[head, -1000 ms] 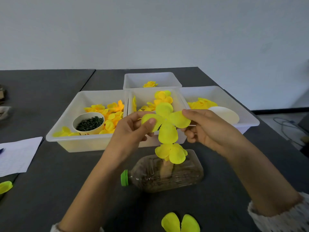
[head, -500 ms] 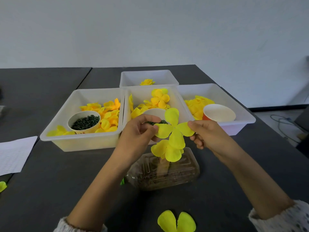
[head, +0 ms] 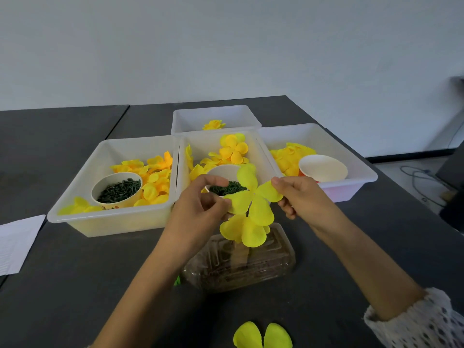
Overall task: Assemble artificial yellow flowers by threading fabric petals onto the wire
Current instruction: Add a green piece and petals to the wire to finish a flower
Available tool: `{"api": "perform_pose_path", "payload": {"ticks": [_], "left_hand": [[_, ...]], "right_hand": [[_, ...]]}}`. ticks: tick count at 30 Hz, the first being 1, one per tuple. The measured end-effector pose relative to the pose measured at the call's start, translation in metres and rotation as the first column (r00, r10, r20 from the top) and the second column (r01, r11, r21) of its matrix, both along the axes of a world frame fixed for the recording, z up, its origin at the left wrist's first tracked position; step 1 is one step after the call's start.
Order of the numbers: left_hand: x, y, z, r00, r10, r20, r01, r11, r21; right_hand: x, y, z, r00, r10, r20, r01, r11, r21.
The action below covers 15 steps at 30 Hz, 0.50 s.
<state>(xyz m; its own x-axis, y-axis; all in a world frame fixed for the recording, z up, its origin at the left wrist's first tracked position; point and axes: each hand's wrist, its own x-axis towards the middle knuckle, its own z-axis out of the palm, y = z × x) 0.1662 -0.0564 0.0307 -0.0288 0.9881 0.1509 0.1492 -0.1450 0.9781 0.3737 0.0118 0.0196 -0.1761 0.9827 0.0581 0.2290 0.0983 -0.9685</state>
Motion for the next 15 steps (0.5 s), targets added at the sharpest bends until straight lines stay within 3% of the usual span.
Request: {"api": "perform_pose_path", "payload": {"ticks": [3, 8, 15], "left_hand": [[0.001, -0.004, 0.000, 0.997, 0.001, -0.081, 0.002, 0.999, 0.034], [0.004, -0.010, 0.011, 0.994, 0.014, -0.104, 0.002, 0.988, 0.152], [0.007, -0.012, 0.004, 0.979, 0.080, -0.189, -0.056, 0.990, 0.130]], "right_hand": [[-0.004, 0.002, 0.002, 1.000, -0.006, 0.009, 0.005, 0.999, 0.047], [-0.012, 0.004, 0.017, 0.993, -0.021, -0.116, 0.035, 0.992, 0.119], [-0.021, 0.012, 0.010, 0.999, -0.048, -0.010, 0.049, 0.995, 0.088]]}}
